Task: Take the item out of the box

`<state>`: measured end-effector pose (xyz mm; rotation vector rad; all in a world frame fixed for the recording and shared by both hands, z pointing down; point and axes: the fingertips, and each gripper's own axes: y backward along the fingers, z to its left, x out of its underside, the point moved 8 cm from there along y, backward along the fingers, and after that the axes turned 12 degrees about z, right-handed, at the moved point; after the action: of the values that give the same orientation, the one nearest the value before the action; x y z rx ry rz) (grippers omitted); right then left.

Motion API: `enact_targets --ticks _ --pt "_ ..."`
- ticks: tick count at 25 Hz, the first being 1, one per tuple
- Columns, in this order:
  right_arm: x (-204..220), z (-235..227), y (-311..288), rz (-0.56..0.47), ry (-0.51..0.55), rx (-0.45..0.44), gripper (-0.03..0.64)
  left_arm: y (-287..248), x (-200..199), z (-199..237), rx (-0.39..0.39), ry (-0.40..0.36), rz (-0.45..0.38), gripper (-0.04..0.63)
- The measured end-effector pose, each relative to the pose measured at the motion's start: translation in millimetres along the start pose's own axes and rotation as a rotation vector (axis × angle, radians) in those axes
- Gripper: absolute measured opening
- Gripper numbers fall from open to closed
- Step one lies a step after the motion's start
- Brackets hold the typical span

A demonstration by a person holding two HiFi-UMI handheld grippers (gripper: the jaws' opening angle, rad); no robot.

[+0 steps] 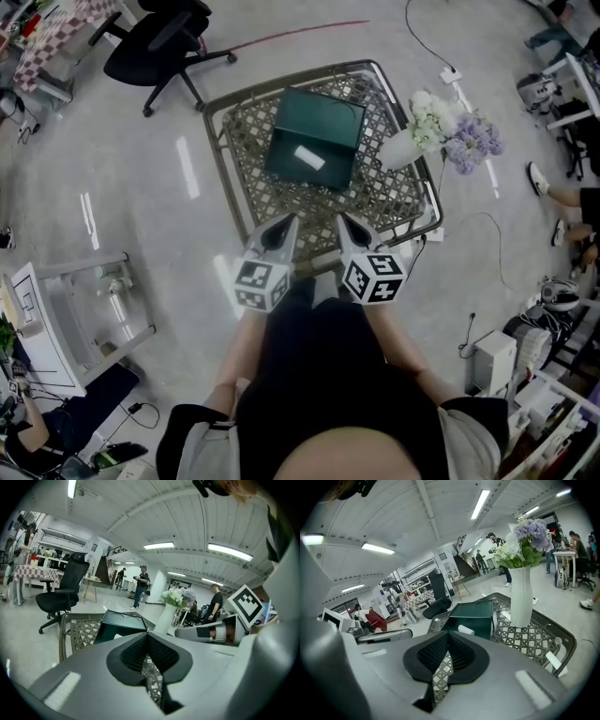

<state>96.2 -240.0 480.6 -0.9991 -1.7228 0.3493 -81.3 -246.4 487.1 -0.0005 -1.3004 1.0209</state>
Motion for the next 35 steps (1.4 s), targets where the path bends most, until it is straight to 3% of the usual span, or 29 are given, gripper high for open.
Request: enact_targets --ticks 11,35 --pt "-11 -10 -16 0.028 0.048 0.015 0.002 -19 -1 5 0.02 0.007 -0.008 0.006" --pt "-60 -43 -76 0.145 0.166 -0.033 0.002 -61 -20 36 -0.081 0.107 -0.035 0.006"
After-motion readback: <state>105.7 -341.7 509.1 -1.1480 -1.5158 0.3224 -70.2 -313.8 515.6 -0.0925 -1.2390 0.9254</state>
